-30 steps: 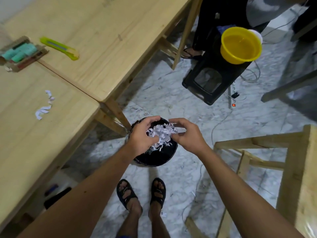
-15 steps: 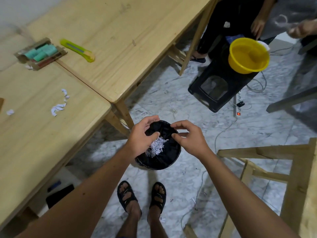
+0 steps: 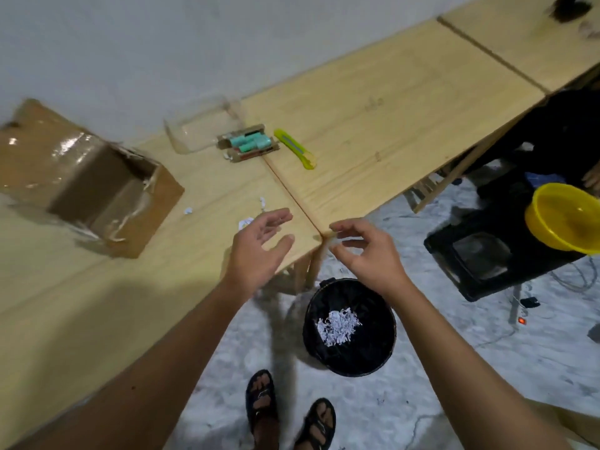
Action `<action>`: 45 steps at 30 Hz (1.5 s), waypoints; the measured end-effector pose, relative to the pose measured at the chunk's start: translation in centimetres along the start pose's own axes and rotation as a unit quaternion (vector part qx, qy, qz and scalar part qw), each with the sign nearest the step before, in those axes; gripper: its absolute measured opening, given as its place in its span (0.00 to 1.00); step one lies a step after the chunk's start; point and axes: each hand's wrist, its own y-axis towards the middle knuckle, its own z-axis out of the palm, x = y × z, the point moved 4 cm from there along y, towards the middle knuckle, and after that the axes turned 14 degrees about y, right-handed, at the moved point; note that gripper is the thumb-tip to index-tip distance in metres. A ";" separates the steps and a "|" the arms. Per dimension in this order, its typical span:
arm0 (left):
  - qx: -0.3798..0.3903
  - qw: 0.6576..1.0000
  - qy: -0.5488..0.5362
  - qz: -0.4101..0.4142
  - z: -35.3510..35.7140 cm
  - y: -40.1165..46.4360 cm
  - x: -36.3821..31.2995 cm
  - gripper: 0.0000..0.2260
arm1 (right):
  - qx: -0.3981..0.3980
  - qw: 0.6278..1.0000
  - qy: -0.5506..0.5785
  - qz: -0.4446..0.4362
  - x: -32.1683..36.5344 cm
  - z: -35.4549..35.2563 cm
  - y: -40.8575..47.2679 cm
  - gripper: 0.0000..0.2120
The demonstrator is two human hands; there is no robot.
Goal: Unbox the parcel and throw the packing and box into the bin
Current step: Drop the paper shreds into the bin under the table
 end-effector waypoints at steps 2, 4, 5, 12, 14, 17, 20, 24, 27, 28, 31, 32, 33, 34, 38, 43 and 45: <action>-0.059 0.998 0.023 -0.002 -4.5 -0.1 2.1 0.19 | 0.039 0.999 -0.016 -0.011 1.5 3.9 2.3 0.16; -0.116 0.987 0.106 0.018 -8.1 -0.9 4.9 0.20 | 0.067 0.995 -0.053 -0.044 2.0 7.5 4.1 0.20; -0.135 0.978 0.156 0.027 -9.4 -1.3 6.3 0.21 | 0.079 0.991 -0.085 -0.060 2.1 9.2 4.9 0.23; -0.145 0.915 0.372 0.057 -12.7 -3.3 12.8 0.32 | 0.128 0.973 -0.170 -0.093 2.1 17.8 7.9 0.33; -0.135 0.891 0.431 0.054 -12.7 -3.1 13.3 0.32 | 0.139 0.967 -0.181 -0.115 2.2 19.2 8.1 0.26; -0.106 0.868 0.485 0.025 -12.2 -3.0 13.4 0.34 | 0.150 0.956 -0.193 -0.163 2.2 20.4 8.2 0.12; -0.090 0.854 0.512 0.016 -11.9 -3.0 13.4 0.35 | 0.155 0.953 -0.180 -0.188 2.5 21.4 8.4 0.08; -0.093 0.849 0.519 0.013 -11.8 -3.0 13.5 0.35 | 0.180 0.947 -0.163 -0.209 3.7 23.6 9.2 0.07; -0.094 0.852 0.515 0.014 -11.8 -3.0 13.5 0.34 | 0.199 0.942 -0.153 -0.223 4.4 25.3 10.0 0.11; -0.092 0.851 0.517 0.013 -11.8 -3.0 13.5 0.34 | 0.208 0.941 -0.150 -0.221 4.5 25.8 10.2 0.14; -0.084 0.850 0.520 0.007 -11.7 -3.0 13.6 0.34 | 0.245 0.928 -0.171 -0.224 4.7 27.1 10.6 0.19; -0.082 0.851 0.519 0.006 -11.7 -3.0 13.6 0.34 | 0.256 0.920 -0.188 -0.230 4.6 27.5 10.7 0.20; -0.081 0.852 0.517 0.005 -11.7 -2.9 13.6 0.34 | 0.267 0.912 -0.202 -0.238 4.6 27.8 10.8 0.20; -0.079 0.853 0.515 0.005 -11.8 -2.9 13.6 0.34 | 0.274 0.905 -0.213 -0.247 4.5 28.0 10.9 0.18; -0.090 0.860 0.503 0.014 -11.8 -3.0 13.7 0.34 | 0.260 0.903 -0.218 -0.264 4.4 27.8 11.2 0.10; -0.130 0.872 0.470 0.052 -11.6 -3.3 13.9 0.30 | 0.228 0.920 -0.211 -0.239 3.9 25.2 10.3 0.08; -0.152 0.876 0.452 0.073 -11.1 -3.5 13.8 0.27 | 0.209 0.930 -0.206 -0.220 3.4 23.2 9.9 0.08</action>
